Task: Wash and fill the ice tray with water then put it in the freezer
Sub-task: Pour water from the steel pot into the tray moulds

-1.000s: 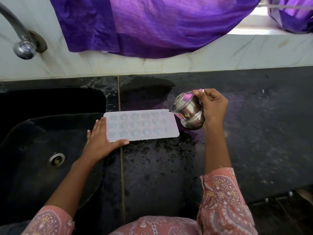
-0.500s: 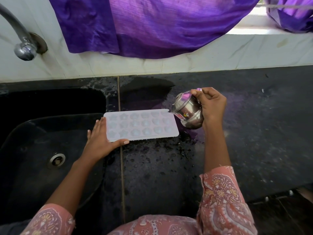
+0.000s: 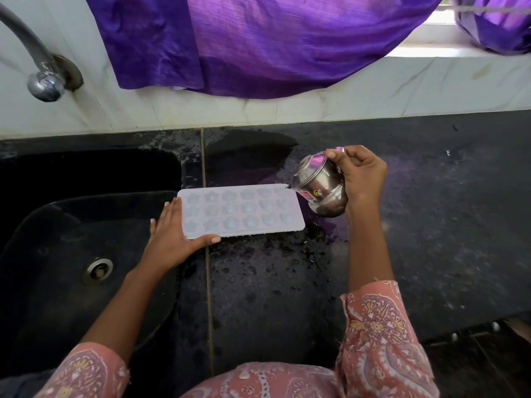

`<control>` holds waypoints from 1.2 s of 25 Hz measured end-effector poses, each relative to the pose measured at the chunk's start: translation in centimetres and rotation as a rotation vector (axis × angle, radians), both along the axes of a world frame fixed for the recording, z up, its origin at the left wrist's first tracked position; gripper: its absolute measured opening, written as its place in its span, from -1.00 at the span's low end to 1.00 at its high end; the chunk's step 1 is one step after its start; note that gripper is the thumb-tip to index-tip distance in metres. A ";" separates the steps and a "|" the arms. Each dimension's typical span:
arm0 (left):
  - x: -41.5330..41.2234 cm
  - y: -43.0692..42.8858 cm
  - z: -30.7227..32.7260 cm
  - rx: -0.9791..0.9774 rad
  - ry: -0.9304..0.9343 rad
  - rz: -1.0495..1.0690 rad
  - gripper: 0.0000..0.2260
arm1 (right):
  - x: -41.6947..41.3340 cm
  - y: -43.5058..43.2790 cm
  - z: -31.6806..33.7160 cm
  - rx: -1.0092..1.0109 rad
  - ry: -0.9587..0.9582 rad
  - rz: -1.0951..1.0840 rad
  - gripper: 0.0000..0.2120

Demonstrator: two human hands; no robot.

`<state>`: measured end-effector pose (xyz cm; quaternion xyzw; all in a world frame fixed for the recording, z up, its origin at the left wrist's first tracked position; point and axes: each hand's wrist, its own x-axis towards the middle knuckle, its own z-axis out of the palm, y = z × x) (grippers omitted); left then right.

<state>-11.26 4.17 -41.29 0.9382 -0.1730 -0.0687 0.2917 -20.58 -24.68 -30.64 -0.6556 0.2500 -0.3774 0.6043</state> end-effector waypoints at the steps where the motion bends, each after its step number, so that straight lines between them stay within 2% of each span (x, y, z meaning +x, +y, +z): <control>1: 0.0 0.0 0.0 -0.001 -0.001 -0.001 0.11 | 0.0 0.0 0.0 -0.002 -0.002 0.000 -0.84; 30: -0.1 0.0 0.1 -0.006 -0.002 0.003 0.12 | -0.2 0.2 0.3 -0.026 0.019 -0.018 -0.83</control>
